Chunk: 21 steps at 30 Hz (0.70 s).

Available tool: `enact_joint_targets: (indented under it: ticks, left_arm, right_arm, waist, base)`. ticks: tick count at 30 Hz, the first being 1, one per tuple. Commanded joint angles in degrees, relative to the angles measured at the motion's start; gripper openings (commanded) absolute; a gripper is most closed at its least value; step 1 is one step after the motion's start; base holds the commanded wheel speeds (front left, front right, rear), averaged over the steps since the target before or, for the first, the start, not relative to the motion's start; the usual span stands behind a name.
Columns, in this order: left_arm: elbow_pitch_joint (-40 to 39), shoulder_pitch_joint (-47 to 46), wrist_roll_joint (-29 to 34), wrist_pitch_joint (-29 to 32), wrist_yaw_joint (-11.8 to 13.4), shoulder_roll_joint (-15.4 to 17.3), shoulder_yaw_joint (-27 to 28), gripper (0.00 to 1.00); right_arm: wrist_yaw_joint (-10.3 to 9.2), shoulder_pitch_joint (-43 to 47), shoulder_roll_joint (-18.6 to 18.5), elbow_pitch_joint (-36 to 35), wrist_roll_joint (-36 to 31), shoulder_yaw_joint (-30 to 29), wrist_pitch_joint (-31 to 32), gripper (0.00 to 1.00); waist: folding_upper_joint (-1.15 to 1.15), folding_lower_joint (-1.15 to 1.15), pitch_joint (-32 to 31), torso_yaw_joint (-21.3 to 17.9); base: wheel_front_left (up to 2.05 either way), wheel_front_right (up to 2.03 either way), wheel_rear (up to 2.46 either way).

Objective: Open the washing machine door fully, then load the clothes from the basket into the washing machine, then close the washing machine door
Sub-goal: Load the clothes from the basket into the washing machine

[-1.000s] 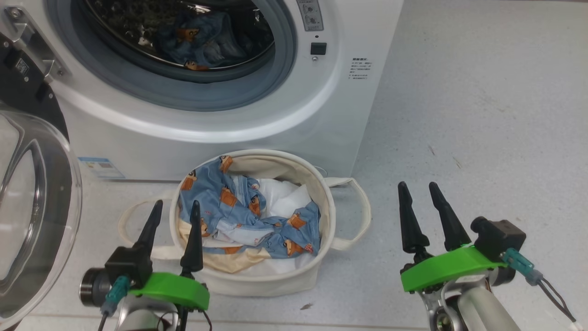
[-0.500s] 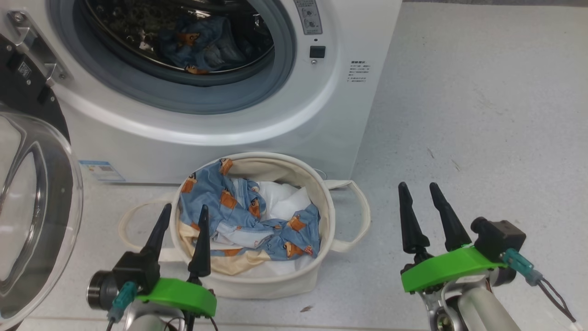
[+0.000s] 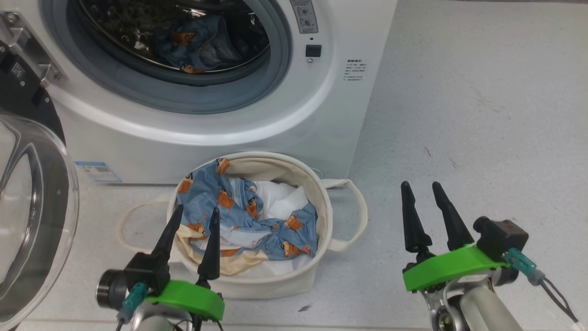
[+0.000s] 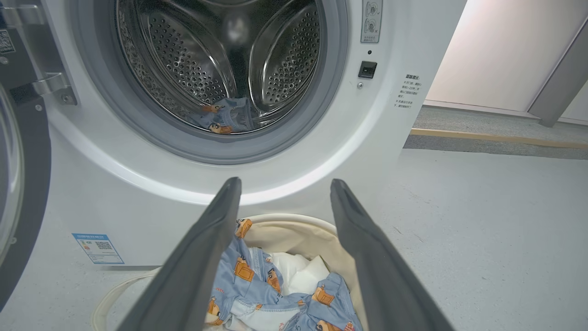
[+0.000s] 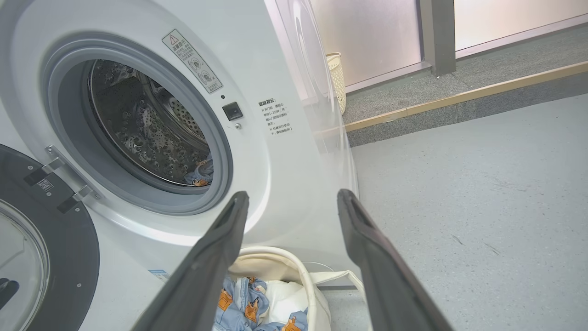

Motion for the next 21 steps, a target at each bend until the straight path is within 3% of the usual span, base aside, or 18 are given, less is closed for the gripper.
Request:
enact_joint_targets:
  ticks: [1, 21]
  left_arm:
    - [-1.6, -1.0, 0.2, -0.3, 0.2, 0.5, 1.4, 1.0]
    - [-0.7, -0.7, 0.0, -0.3, 0.9, 0.5, 0.6, 1.0]
  right_arm:
    - [0.01, -0.2, 0.3, -1.6, -0.4, 0.9, -0.7, 1.0]
    - [0.01, 0.2, 0.3, -1.2, -0.6, 1.1, -0.7, 1.0]
  waist:
    - [0.0, 0.0, -0.1, 0.0]
    - [0.0, 0.0, -0.9, 0.5]
  base:
    - [0.0, 0.0, 0.0]
    - [0.0, 0.0, 0.0]
